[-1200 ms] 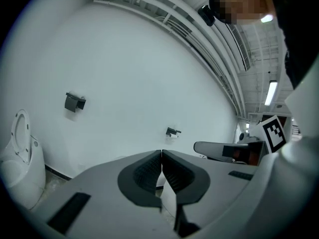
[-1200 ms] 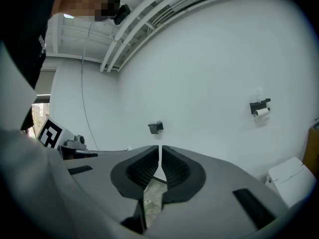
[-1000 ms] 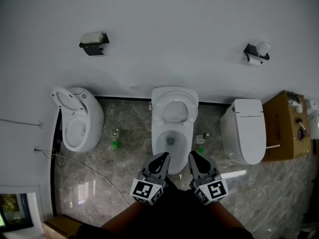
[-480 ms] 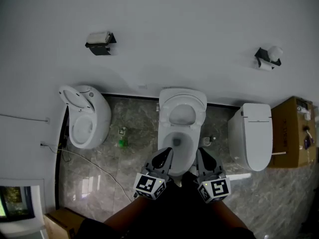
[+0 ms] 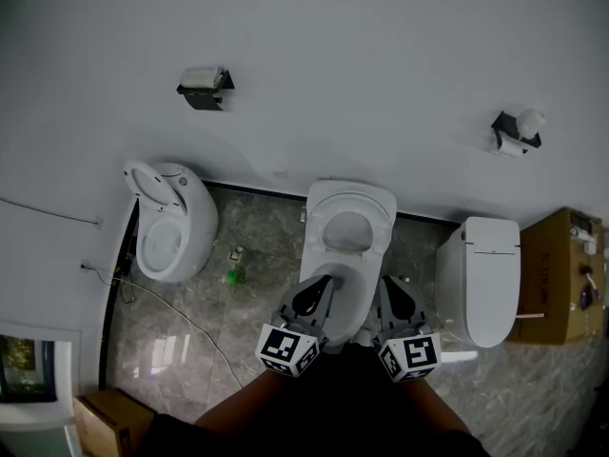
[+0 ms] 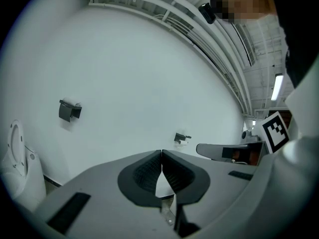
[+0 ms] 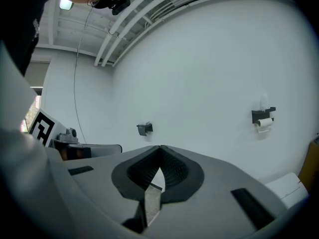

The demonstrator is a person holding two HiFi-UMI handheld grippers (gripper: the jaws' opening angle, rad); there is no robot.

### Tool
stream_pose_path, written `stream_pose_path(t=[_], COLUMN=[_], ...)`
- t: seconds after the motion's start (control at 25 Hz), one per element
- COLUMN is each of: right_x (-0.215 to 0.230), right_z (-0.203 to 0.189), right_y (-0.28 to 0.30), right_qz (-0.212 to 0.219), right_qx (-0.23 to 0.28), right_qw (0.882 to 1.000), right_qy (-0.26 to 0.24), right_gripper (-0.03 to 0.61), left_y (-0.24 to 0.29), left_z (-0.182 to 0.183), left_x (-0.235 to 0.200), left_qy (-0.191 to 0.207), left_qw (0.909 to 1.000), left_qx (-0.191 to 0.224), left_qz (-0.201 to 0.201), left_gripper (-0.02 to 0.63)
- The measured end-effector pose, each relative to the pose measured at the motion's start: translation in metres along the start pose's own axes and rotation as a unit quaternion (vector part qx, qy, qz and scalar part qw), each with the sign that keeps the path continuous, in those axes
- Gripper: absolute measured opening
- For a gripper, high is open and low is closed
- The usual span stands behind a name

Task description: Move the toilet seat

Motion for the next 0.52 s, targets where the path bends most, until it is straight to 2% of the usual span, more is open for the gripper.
stream_pose_path(t=[0.52], right_x=[0.004], right_z=[-0.005], right_y=[0.004], right_qz=[-0.002], right_qx=[-0.009], right_qw=[1.000], right_qy=[0.005], right_gripper=[0.029], left_y=[0.016], left_z=[-0.003], left_x=[-0.004], left_qy=[0.006], left_qw=[0.9999], left_qx=[-0.003], left_qz=[-0.013], left_gripper=[0.017])
Point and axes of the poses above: the fingertips, and each gripper's own axes: y forward along the fingers, x to its right, z out of its top, the point moved 6 cm from there along -y, backward along the fingers, and after that the axes turned 7 degrees about -x, right-handed, at the moved point
